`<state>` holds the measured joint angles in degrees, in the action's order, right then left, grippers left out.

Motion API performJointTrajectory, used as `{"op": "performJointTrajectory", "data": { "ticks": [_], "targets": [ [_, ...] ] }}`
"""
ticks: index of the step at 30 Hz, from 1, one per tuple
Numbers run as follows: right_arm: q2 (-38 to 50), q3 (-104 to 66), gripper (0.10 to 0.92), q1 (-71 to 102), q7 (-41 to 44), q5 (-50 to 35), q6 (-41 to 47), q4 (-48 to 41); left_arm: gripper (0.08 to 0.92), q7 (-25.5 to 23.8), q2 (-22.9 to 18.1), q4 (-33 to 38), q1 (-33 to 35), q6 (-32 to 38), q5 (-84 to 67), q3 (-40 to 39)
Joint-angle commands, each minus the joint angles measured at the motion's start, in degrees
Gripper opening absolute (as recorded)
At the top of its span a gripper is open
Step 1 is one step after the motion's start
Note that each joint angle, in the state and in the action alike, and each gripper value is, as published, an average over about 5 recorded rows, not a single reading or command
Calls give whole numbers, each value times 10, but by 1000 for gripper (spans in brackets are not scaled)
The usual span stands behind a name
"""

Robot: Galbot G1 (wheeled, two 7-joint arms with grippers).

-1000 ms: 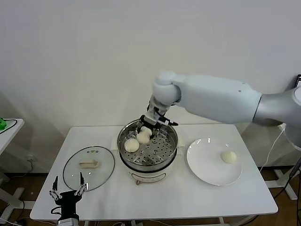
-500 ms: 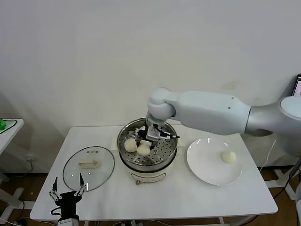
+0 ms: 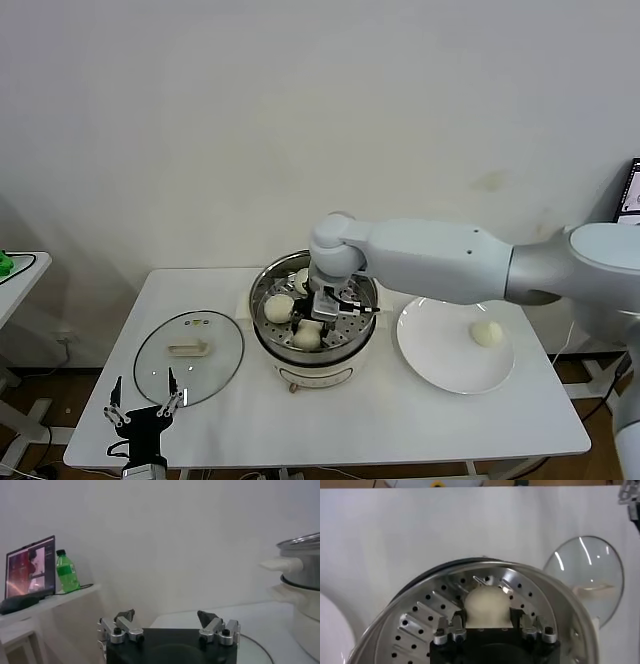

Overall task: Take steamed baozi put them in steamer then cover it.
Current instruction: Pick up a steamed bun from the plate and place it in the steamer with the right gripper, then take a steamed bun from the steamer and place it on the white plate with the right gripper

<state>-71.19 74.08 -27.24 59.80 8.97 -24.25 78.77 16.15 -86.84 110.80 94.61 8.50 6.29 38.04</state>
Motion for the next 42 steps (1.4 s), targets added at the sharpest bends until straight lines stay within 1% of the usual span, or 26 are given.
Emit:
{"op": "performJointTrajectory", "data": {
  "ticks": [1, 3, 10, 13, 17, 20, 26, 31, 36, 42],
  "targets": [
    [-1, -1, 558, 10, -2, 11, -7, -6, 823, 0, 0, -1, -1, 0, 0, -1],
    [0, -2, 578, 9, -5, 11, -8, -6, 823, 0, 0, -1, -1, 0, 0, -1],
    [3, -6, 766, -1, -9, 10, -12, -8, 823, -1, 0, 1, -1, 0, 0, -2],
    [5, -9, 812, -10, -9, 8, -11, -6, 823, -1, 0, 1, 0, 0, 1, -3],
    [9, -21, 822, -36, -4, 4, -10, -15, 823, -1, 0, 2, 0, 1, 1, -4],
    [13, -42, 823, -57, -2, 4, -9, -42, 823, -1, 1, 2, 0, 1, 2, -6],
    [37, -105, 823, -83, 6, -7, 12, -135, 823, -1, 10, 5, 0, 1, 2, -11],
    [91, -83, 823, -113, 30, -46, 42, -195, 823, -1, 24, 8, -1, -1, -3, -14],
    [184, -19, 823, -128, 65, -110, 109, -181, 823, -2, 35, 7, -4, -3, -4, -22],
    [283, 48, 823, -108, 90, -139, 159, -137, 823, -3, 42, 3, -9, -5, -4, -29]
  ]
}}
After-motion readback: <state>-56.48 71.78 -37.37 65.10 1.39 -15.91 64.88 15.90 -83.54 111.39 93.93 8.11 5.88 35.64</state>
